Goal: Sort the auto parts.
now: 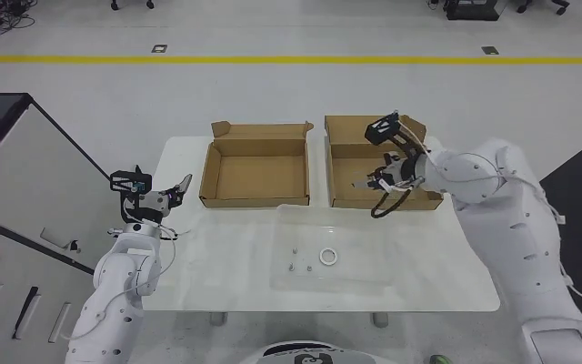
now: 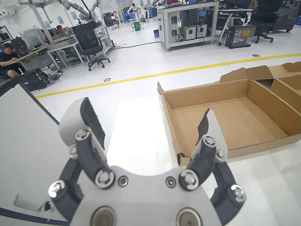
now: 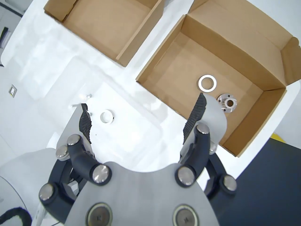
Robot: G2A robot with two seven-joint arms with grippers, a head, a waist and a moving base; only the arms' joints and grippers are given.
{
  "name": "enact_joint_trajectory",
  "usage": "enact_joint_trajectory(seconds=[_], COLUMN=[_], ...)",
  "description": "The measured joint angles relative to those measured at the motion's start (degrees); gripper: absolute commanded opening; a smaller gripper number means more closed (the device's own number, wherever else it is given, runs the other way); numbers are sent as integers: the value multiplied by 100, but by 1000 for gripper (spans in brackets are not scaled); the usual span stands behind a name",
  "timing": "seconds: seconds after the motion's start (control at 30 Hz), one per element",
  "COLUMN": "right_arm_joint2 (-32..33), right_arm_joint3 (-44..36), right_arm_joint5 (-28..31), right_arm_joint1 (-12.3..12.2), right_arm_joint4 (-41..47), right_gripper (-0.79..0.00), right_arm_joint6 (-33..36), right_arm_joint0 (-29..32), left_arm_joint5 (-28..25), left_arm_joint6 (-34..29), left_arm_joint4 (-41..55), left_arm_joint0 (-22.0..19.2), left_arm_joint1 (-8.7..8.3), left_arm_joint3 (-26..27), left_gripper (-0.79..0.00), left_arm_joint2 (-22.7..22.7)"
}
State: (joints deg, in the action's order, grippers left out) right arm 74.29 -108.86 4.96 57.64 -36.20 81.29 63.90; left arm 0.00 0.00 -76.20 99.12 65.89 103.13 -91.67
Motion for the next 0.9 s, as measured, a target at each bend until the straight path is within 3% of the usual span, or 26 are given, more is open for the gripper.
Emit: enact_joint_trajectory(seconds=[0.3, 0.7, 0.9], right_arm_joint2=[193, 191, -392], right_arm_joint3=[-761, -753, -1104], right_arm_joint5=[780, 755, 1085], right_arm_joint1=[-133, -132, -143], right_arm_joint4=[519, 512, -250], right_gripper=[0, 0, 0], right_arm_joint6=[592, 583, 616], right_arm_joint0=[703, 698, 799], left_arm_joint5=[0, 0, 0], left_arm_joint6=[0, 0, 0], left_arm_joint4=[0, 0, 0], left_arm_joint0=[0, 0, 0], left_arm_joint1=[0, 0, 0], left_arm_joint3=[0, 0, 0], left_gripper=[0, 0, 0], left_arm_joint2=[0, 0, 0])
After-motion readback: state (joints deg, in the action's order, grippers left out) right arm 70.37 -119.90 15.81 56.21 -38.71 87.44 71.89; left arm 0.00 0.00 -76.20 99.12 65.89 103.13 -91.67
